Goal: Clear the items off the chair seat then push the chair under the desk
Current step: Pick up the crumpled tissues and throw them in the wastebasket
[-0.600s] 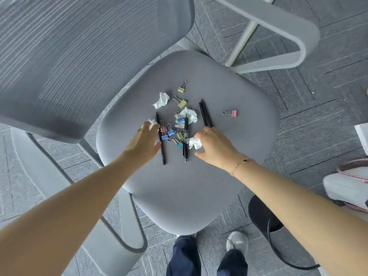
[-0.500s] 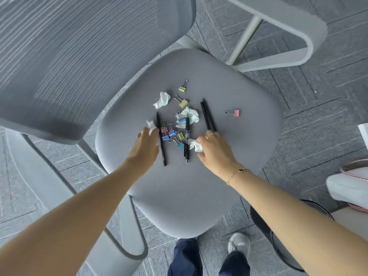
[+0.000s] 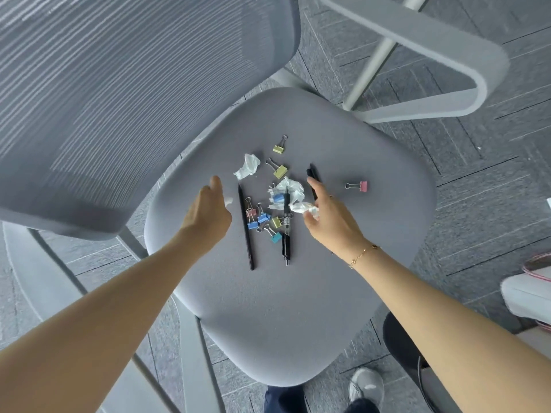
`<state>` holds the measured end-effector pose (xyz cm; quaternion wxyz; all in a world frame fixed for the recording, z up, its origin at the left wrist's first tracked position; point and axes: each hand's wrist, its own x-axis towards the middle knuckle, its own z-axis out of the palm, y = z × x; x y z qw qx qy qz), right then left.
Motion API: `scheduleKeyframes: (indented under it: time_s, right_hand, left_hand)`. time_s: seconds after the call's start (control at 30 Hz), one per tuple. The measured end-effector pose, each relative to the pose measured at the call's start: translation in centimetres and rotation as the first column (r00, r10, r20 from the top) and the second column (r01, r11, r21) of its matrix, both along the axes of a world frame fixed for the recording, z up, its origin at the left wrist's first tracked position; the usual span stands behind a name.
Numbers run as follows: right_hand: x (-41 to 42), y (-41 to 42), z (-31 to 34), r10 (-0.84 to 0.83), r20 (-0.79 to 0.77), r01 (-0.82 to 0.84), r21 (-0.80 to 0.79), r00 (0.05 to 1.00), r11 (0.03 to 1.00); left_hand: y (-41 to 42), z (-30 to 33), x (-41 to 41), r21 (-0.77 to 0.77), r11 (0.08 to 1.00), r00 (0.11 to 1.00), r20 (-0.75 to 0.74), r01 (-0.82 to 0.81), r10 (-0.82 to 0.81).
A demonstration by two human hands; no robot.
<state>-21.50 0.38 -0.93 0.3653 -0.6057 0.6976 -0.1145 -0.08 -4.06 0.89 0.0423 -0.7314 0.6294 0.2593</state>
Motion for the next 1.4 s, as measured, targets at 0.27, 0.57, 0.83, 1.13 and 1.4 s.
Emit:
scheduleKeyframes:
  time_s: [0.27, 0.57, 0.83, 1.13, 1.4]
  right_hand:
    - [2.2, -1.5, -2.3, -0.021, -0.029, 0.017, -0.133, 0.999, 0.991]
    - [1.1, -2.0, -1.3, 0.018, -0.181, -0.052, -0.186, 0.983, 0.981]
    - [-0.4, -1.0, 0.7, 0.037, -0.067, -0.045, -0.128, 0.997, 0.991]
    - [-3.8, 2.7, 3.0, -0.062, -0.005, 0.061, -0.125, 0.998, 0.99]
    - [-11.3, 11.0, 4.9, -0.22, -0.137, 0.212, -0.07, 0.966, 0.975]
  left_hand:
    - [-2.9, -1.7, -2.2, -0.148, 0.977, 0.988, -0.004, 0.152, -0.154]
    - [-4.3, -3.4, -3.5, -0.112, 0.948, 0.955, 0.056, 0.297, -0.293]
    - [-2.2, -1.7, -5.4, -0.144, 0.946, 0.954, 0.127, 0.289, -0.272]
    - [1.8, 1.8, -8.7, -0.025, 0.919, 0.918, 0.064, 0.394, -0.392]
    - [6.7, 4.0, -15.3, -0.005, 0.898, 0.895, 0.088, 0.44, -0.438]
